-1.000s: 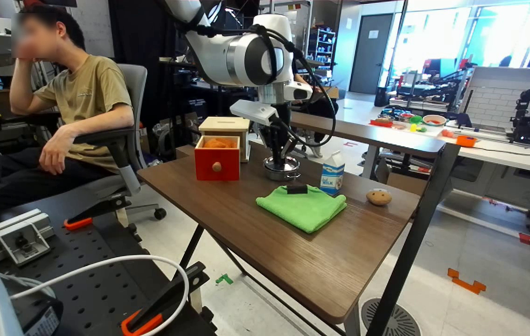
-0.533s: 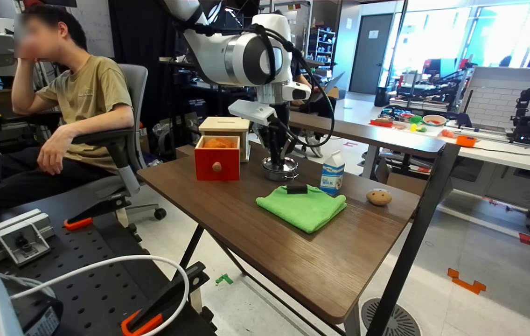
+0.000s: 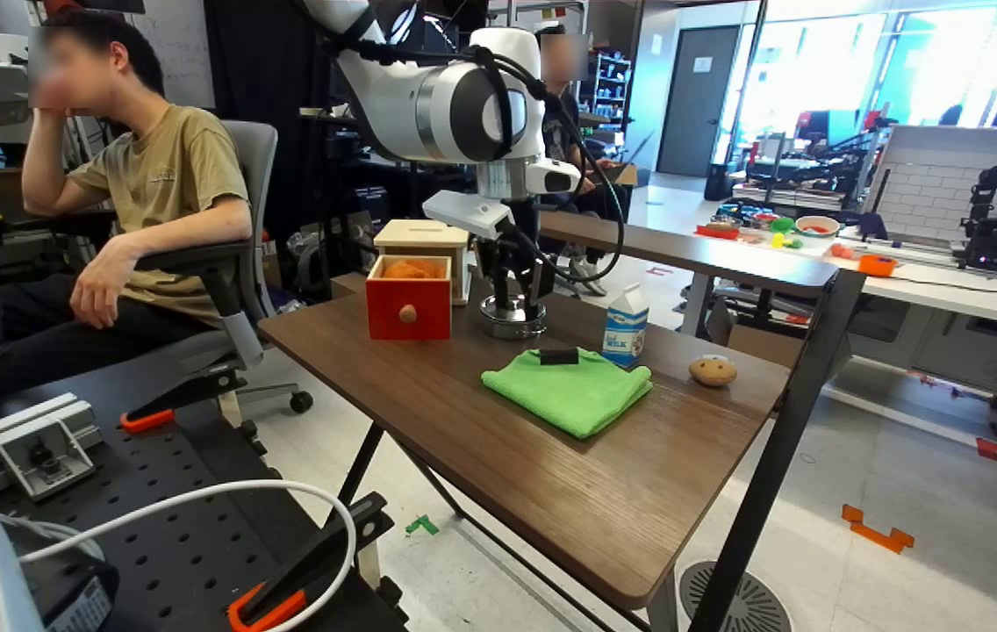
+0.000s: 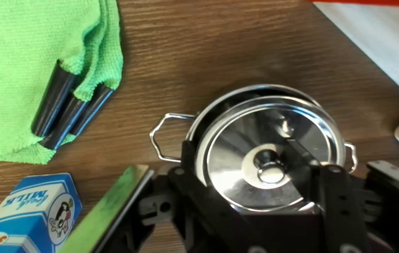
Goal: Put the lid on the pot
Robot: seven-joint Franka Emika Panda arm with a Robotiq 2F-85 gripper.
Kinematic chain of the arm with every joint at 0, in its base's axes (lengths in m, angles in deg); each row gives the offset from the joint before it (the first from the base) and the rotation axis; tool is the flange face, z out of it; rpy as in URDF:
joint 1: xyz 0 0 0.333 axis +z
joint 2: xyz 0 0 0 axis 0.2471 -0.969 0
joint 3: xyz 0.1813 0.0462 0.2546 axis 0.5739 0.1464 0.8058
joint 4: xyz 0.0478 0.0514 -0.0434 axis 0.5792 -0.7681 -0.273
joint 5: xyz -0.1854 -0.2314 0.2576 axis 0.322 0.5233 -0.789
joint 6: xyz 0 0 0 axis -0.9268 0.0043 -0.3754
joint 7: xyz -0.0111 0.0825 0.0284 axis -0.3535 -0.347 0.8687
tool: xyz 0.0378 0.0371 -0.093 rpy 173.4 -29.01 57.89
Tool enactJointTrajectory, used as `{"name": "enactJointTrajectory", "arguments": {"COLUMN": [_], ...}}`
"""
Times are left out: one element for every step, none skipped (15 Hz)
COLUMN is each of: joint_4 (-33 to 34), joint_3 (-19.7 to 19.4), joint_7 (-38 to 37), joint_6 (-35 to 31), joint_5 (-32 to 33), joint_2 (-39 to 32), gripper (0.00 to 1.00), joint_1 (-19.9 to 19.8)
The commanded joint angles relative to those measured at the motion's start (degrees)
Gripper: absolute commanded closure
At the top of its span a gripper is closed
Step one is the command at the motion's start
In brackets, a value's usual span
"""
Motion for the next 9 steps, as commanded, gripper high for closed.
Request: {"name": "enactJointTrajectory", "arguments": {"joint_4": [-3.79, -4.4, -4.98, -5.63, -6.18, -6.88, -7.49, -8.24, -9.02], "joint_3": [-0.13, -0.06, 0.02, 0.0, -0.29, -0.28, -0.3, -0.46, -0.58], "joint_7": [0.3, 0.41, 0.51, 0.51, 0.26, 0.42, 0.41, 0.3, 0.28], "joint_6": [0.33, 0.23, 0.26, 0.28, 0.53, 0.19, 0.18, 0.36, 1.04], "joint_5": [-0.52, -0.53, -0.56, -0.53, -0.25, -0.13, -0.07, 0.1, 0.27], "joint_2": [2.99, 3.44, 4.0, 4.8, 5.54, 6.48, 7.37, 8.51, 9.75], "gripper": [0.03, 0.0, 0.0, 0.0, 0.0, 0.0, 0.0, 0.0, 0.0], "joint_1": [0.37, 0.33, 0.28, 0.3, 0.56, 0.55, 0.55, 0.63, 0.68]}}
